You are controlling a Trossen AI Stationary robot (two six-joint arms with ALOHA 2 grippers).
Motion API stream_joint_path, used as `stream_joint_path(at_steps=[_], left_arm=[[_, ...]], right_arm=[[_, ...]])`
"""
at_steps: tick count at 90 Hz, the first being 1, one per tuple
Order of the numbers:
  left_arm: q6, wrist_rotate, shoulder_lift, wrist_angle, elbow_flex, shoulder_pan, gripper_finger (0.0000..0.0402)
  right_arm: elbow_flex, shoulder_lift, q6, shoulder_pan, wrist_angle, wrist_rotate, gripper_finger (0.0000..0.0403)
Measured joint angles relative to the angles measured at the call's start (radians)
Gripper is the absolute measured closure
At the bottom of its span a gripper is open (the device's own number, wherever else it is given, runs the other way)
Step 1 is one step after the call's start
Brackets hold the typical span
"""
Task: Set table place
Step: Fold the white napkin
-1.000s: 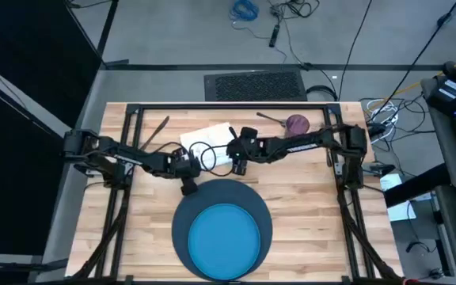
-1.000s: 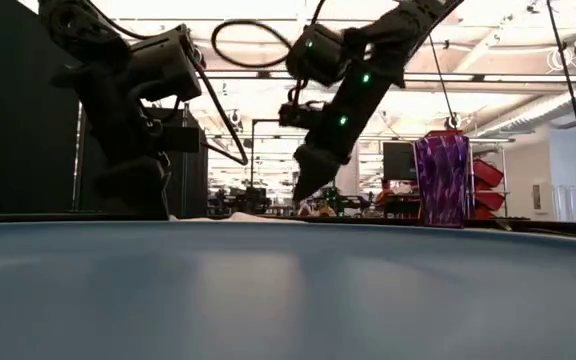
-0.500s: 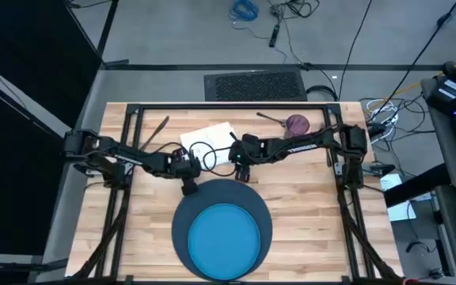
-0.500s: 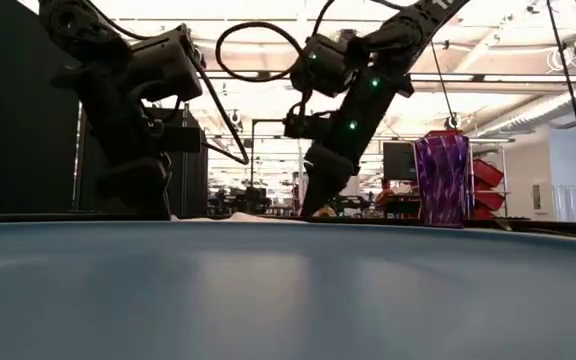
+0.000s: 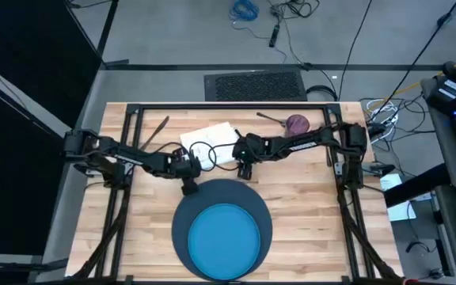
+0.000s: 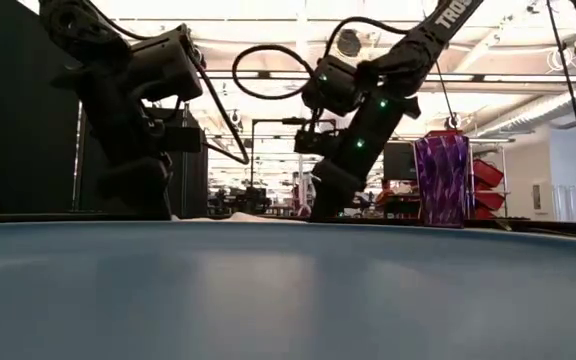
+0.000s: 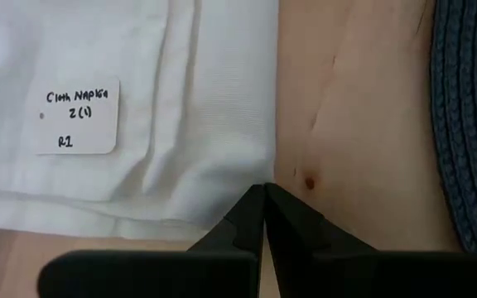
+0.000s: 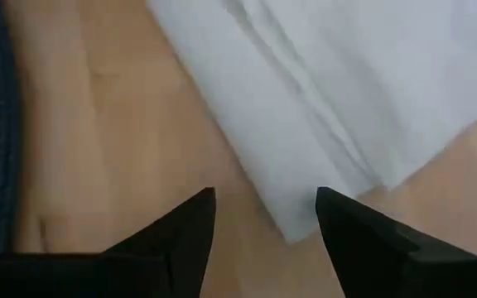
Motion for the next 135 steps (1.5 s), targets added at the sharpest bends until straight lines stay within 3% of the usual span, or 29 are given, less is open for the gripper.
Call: stream_joint_path(at_steps=[31, 57, 85, 112, 135], left_arm=[[0.028, 0.029, 0.000, 0.051, 0.000, 0.000, 0.0402], [0.059, 0.051, 0.000, 0.065, 0.000, 0.000, 0.0402], [0.102, 0.055, 0.000, 0.067, 0.000, 0.000, 0.0402], [0.115, -0.073, 0.001, 0.051, 0.043, -0.058, 0.0401], [0.131, -0.108, -0.065, 0.052, 0.056, -0.092, 0.0401]], right_arm=[[-0.019, 0.000, 0.007, -0.018, 0.014, -0.028, 0.0287], [-0.021, 0.000, -0.004, -0.017, 0.012, -0.027, 0.0396], [-0.021, 0.000, -0.034, -0.017, 0.016, -0.026, 0.0402], [0.044, -0.003, -0.082, -0.016, -0.048, -0.019, 0.0403], [0.073, -0.004, -0.102, -0.016, -0.065, -0.020, 0.0403]])
